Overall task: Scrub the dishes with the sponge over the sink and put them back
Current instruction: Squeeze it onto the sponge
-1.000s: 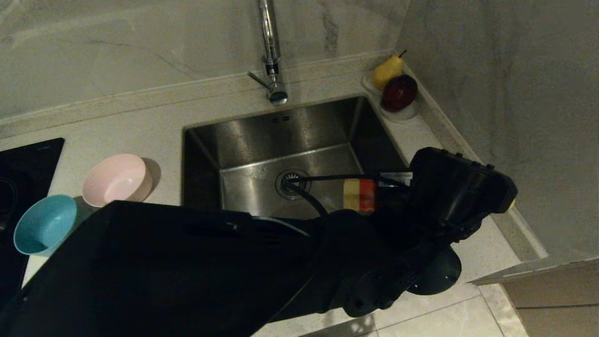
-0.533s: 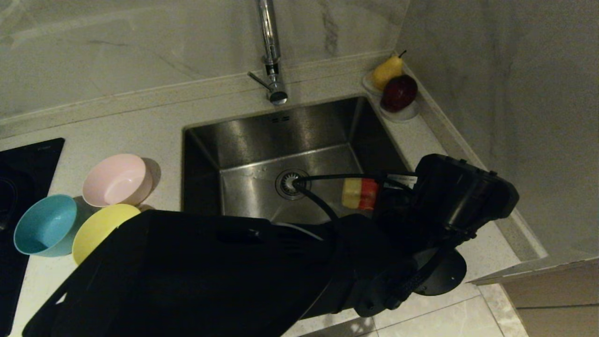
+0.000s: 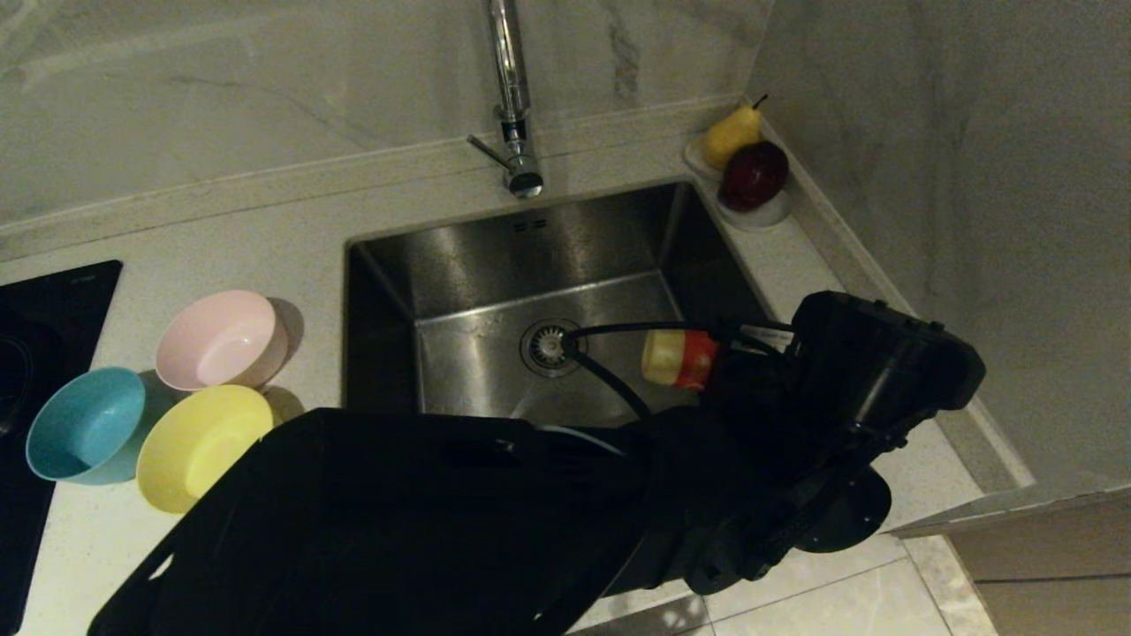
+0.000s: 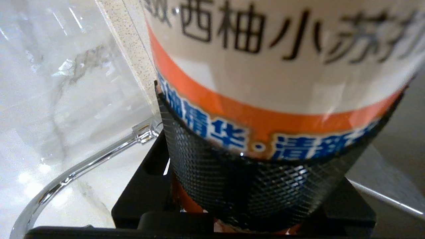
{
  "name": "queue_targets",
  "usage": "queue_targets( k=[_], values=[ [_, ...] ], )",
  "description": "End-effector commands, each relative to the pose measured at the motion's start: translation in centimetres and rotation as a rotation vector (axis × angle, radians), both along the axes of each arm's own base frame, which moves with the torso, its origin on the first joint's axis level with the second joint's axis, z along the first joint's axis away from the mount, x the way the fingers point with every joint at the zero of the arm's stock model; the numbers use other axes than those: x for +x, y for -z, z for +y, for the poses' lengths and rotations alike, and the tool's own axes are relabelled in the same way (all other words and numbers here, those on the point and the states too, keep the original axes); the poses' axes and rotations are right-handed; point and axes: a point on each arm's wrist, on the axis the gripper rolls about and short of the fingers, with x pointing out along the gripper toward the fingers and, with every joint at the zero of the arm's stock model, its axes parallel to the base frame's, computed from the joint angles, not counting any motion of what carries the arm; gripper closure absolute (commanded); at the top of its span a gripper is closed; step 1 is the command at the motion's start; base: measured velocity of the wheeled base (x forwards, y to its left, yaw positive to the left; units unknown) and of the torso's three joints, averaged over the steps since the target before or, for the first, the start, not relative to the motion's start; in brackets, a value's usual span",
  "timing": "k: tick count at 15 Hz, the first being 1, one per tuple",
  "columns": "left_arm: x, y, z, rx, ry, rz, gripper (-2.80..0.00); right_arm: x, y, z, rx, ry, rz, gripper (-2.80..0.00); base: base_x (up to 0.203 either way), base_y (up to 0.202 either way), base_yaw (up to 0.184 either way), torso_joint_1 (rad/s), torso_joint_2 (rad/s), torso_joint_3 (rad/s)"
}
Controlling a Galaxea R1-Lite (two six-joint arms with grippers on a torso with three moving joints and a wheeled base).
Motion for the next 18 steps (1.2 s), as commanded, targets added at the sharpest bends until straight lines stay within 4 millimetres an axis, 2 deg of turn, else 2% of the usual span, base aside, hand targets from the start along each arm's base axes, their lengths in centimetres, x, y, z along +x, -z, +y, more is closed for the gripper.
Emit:
queue_targets(
  k=[1, 9, 18],
  values=[
    [0.2, 0.6, -0.3, 0.011, -0.010, -0.002, 0.00, 0.0, 0.0, 0.0, 0.000, 0.000, 0.000, 0.00, 0.000, 0.000, 0.000, 0.000, 0.00, 0.000],
    [0.9, 2.8, -1.1, 0.003, -0.056, -0.020, 0.00, 0.0, 0.0, 0.0, 0.000, 0.000, 0.000, 0.00, 0.000, 0.000, 0.000, 0.000, 0.00, 0.000],
    [1.6, 2.8, -1.1, -0.051, -0.100, -0.053, 0.00, 0.0, 0.0, 0.0, -0.001, 0.000, 0.000, 0.00, 0.000, 0.000, 0.000, 0.000, 0.00, 0.000]
  ],
)
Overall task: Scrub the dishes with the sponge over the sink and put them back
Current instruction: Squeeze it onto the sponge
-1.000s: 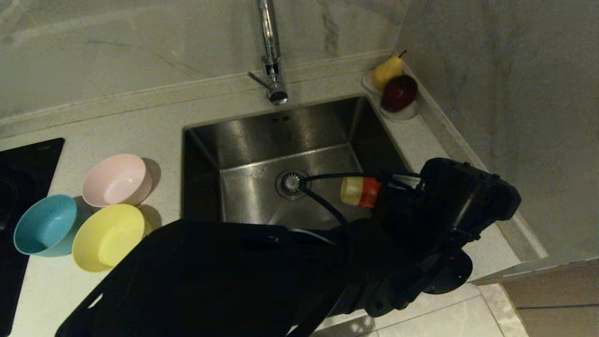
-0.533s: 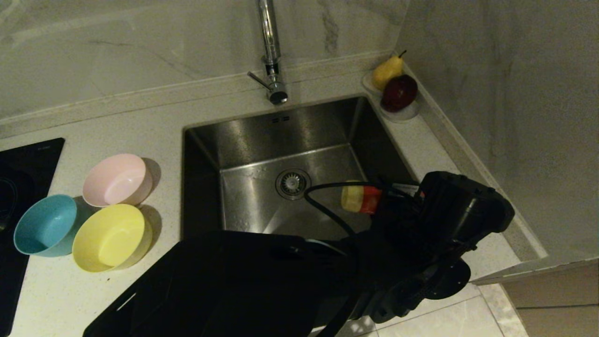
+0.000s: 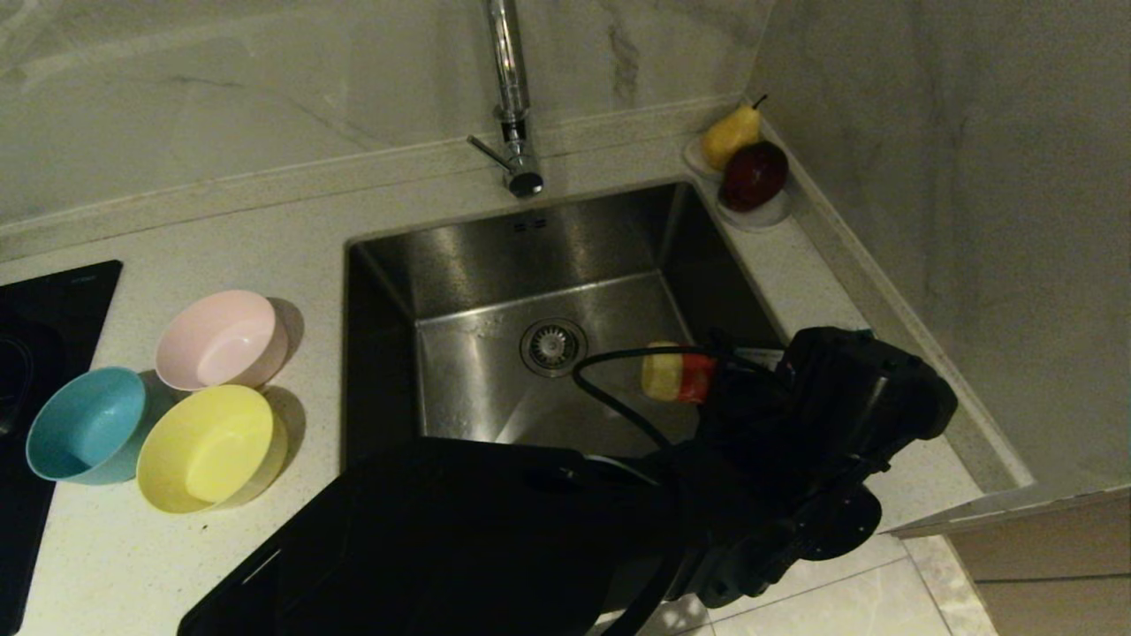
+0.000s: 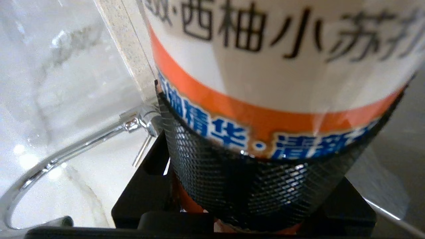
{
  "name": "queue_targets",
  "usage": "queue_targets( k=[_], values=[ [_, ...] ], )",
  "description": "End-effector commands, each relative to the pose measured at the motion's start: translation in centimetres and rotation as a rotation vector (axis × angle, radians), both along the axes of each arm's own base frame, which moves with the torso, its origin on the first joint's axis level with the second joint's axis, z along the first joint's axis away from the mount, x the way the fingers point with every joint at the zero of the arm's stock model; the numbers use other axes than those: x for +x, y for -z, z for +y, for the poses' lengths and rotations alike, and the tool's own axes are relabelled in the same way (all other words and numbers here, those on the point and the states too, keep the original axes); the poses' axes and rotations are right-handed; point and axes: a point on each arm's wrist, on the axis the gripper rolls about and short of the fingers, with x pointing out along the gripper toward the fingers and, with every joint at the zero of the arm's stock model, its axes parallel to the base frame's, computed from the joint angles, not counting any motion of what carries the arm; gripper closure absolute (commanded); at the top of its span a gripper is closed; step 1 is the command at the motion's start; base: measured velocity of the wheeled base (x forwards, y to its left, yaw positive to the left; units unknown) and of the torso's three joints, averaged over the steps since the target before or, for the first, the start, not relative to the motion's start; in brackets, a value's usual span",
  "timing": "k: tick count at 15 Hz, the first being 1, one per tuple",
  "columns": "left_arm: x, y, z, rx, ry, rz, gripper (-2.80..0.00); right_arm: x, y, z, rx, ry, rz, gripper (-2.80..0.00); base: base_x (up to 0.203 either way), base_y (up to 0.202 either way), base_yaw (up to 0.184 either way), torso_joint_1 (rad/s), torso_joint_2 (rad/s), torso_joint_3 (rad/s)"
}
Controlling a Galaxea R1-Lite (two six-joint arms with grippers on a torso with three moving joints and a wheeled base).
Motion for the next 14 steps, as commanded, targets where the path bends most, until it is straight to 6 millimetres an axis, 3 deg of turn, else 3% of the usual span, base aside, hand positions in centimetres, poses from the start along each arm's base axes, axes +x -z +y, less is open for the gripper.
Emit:
queue_targets(
  k=[1, 14],
  values=[
    [0.3, -0.1, 0.1, -0.012, -0.040, -0.016, 0.00, 0.0, 0.0, 0.0, 0.001, 0.000, 0.000, 0.00, 0.000, 0.000, 0.000, 0.000, 0.00, 0.000],
    [0.5, 1.0, -0.2, -0.022, -0.059, -0.025, 0.00, 0.0, 0.0, 0.0, 0.001, 0.000, 0.000, 0.00, 0.000, 0.000, 0.000, 0.000, 0.00, 0.000]
  ],
)
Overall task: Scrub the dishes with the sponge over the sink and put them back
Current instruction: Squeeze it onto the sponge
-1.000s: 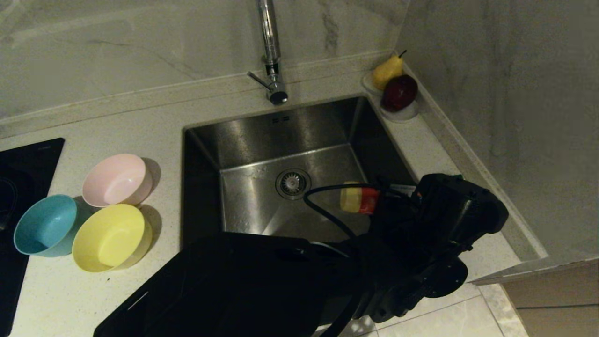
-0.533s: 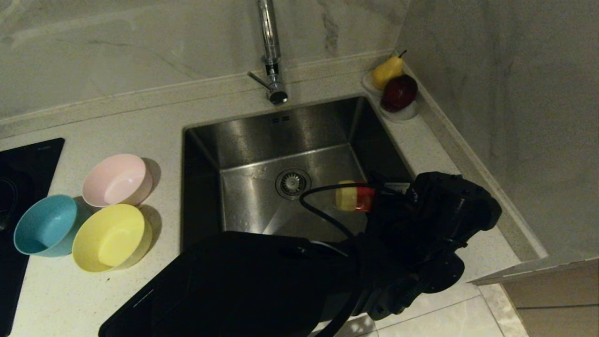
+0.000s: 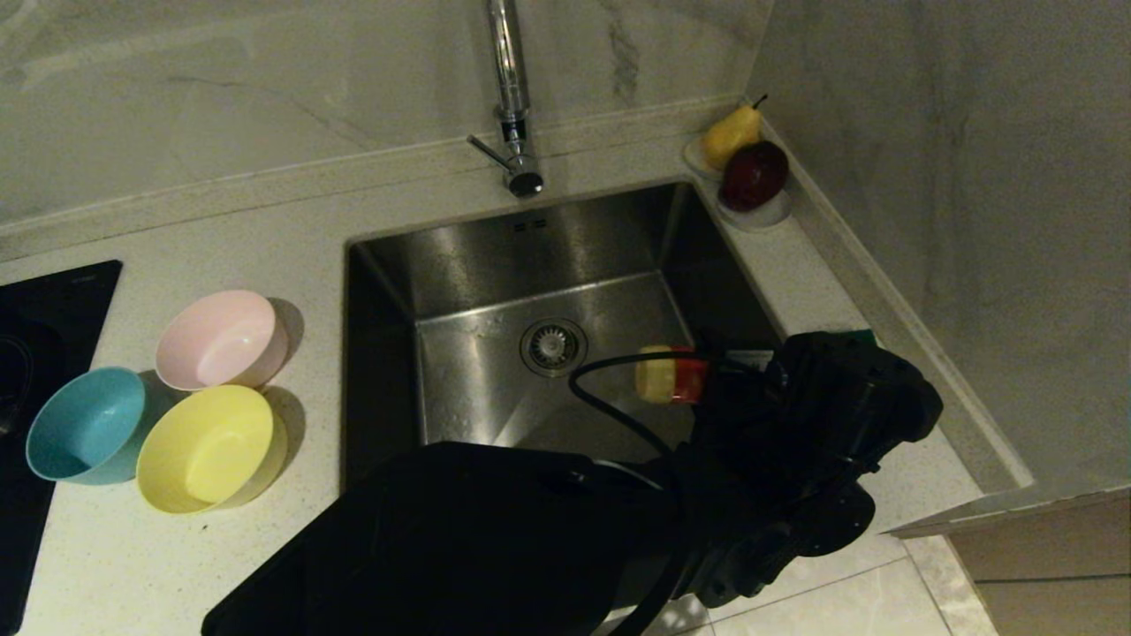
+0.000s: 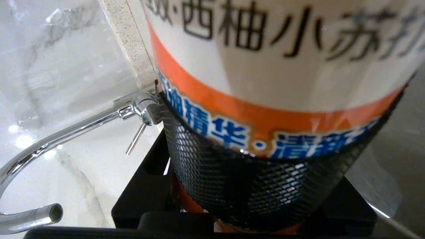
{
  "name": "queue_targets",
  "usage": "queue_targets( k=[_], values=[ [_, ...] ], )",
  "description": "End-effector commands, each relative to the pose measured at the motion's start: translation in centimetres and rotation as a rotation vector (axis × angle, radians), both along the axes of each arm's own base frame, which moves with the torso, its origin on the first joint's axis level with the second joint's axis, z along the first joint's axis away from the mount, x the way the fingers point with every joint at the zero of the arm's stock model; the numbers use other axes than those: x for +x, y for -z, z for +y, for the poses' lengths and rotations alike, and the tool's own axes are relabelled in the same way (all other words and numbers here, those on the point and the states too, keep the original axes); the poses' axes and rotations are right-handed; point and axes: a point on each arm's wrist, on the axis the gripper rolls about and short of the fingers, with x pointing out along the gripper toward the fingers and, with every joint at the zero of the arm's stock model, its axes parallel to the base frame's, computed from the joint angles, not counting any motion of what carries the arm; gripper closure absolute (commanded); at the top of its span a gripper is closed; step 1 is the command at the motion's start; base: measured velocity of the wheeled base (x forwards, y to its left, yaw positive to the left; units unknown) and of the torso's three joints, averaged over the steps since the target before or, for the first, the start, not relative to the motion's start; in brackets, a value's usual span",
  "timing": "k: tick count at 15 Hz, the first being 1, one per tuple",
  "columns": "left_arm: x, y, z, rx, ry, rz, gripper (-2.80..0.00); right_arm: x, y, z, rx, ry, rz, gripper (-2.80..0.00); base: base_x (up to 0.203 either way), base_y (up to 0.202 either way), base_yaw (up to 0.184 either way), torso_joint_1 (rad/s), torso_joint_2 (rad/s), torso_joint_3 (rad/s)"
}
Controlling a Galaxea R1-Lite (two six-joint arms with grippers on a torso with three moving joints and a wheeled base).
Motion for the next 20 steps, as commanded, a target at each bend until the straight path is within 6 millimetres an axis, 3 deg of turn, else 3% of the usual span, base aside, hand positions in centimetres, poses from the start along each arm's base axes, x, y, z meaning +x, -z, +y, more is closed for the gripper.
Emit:
queue_targets(
  k=[1, 20],
  values=[
    [0.05, 0.46, -0.12, 0.014, -0.006, 0.003, 0.00, 0.00, 0.00, 0.00, 0.001, 0.000, 0.000, 0.00, 0.000, 0.000, 0.000, 0.000, 0.00, 0.000],
    [0.44, 0.46, -0.02, -0.010, -0.015, -0.009, 0.00, 0.00, 0.00, 0.00, 0.001, 0.000, 0.000, 0.00, 0.000, 0.000, 0.000, 0.000, 0.00, 0.000]
  ],
)
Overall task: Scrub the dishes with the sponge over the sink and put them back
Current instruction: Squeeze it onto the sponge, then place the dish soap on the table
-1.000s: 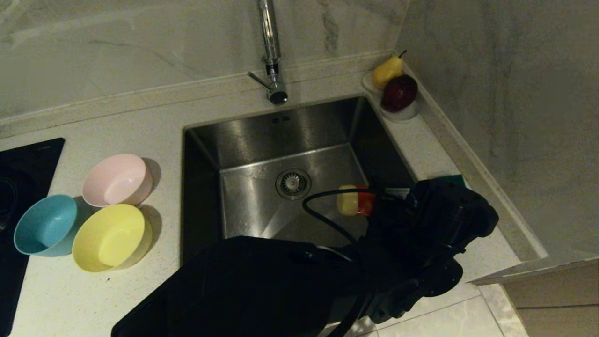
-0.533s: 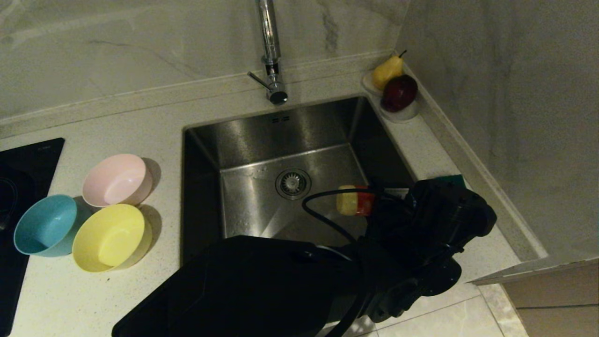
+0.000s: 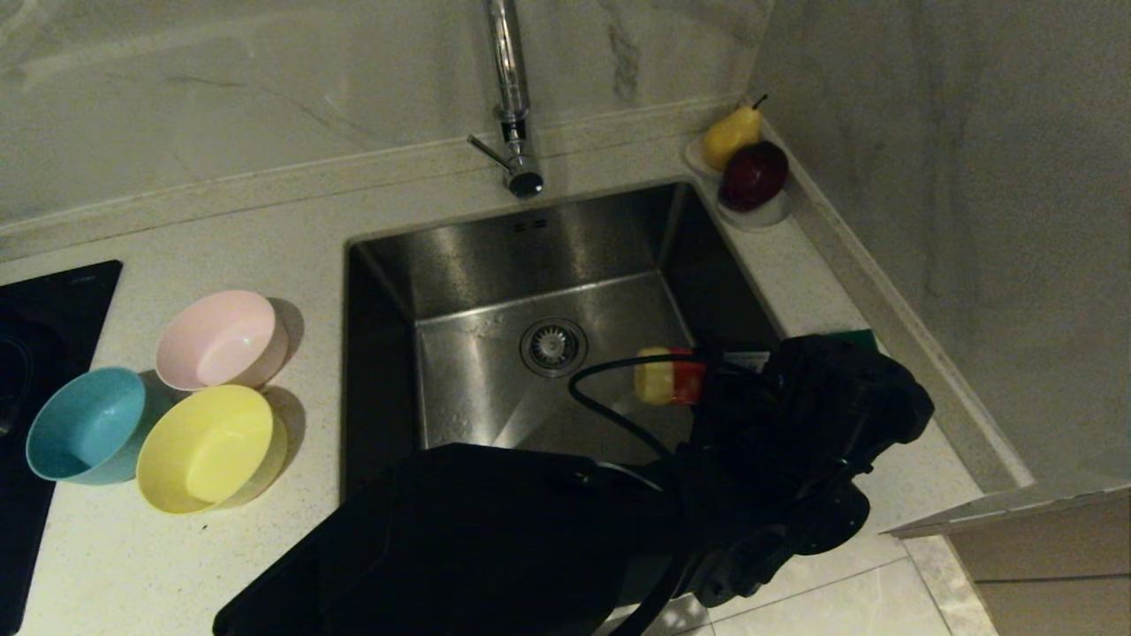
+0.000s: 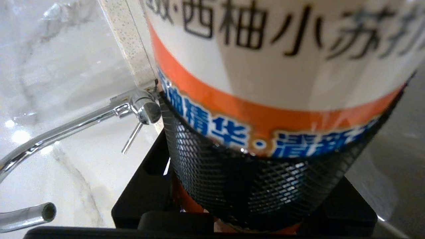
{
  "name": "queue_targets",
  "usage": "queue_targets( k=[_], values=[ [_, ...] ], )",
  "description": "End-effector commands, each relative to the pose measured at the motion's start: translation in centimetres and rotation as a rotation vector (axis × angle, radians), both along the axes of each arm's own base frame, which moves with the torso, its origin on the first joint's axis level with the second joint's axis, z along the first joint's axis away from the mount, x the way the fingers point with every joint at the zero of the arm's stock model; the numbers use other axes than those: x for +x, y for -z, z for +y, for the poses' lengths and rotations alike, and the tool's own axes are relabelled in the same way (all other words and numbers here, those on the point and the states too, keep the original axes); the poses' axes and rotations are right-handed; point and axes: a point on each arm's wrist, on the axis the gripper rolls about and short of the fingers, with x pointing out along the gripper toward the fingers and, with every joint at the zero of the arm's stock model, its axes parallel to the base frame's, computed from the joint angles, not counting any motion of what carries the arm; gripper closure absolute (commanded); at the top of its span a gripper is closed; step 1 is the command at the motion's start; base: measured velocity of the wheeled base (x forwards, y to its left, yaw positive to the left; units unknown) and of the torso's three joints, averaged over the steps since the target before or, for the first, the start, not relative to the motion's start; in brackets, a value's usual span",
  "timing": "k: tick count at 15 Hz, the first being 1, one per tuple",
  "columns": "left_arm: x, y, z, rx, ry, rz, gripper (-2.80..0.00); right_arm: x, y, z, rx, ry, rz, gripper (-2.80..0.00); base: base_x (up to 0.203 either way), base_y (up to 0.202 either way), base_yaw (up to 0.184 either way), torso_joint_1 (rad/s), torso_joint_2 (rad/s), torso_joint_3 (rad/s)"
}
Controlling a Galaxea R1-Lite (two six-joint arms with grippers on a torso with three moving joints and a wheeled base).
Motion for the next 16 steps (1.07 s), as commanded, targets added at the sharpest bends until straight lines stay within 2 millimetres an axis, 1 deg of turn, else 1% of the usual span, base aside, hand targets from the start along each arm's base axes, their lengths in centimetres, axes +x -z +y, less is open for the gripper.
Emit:
queue_targets(
  k=[1, 2, 5, 7, 9, 12, 16],
  values=[
    [0.1, 0.3, 0.0, 0.011, -0.007, 0.002, 0.00, 0.0, 0.0, 0.0, 0.000, 0.000, 0.000, 0.00, 0.000, 0.000, 0.000, 0.000, 0.00, 0.000],
    [0.1, 0.5, -0.1, 0.016, -0.008, 0.004, 0.00, 0.0, 0.0, 0.0, 0.000, 0.000, 0.000, 0.00, 0.000, 0.000, 0.000, 0.000, 0.00, 0.000],
    [0.1, 0.6, -0.1, 0.014, -0.007, 0.003, 0.00, 0.0, 0.0, 0.0, 0.000, 0.000, 0.000, 0.00, 0.000, 0.000, 0.000, 0.000, 0.00, 0.000],
    [0.2, 0.2, -0.1, -0.015, -0.006, -0.012, 0.00, 0.0, 0.0, 0.0, -0.001, 0.000, 0.000, 0.00, 0.000, 0.000, 0.000, 0.000, 0.00, 0.000],
    [0.1, -0.8, 0.0, -0.080, -0.002, -0.039, 0.00, 0.0, 0.0, 0.0, 0.000, 0.000, 0.000, 0.00, 0.000, 0.000, 0.000, 0.000, 0.00, 0.000],
    [-0.4, -3.8, 0.6, -0.234, 0.007, -0.102, 0.00, 0.0, 0.0, 0.0, 0.000, 0.000, 0.000, 0.00, 0.000, 0.000, 0.000, 0.000, 0.00, 0.000],
    [-1.5, -9.4, 2.7, -0.493, 0.017, -0.186, 0.00, 0.0, 0.0, 0.0, 0.000, 0.000, 0.001, 0.00, 0.000, 0.000, 0.000, 0.000, 0.00, 0.000]
  ],
)
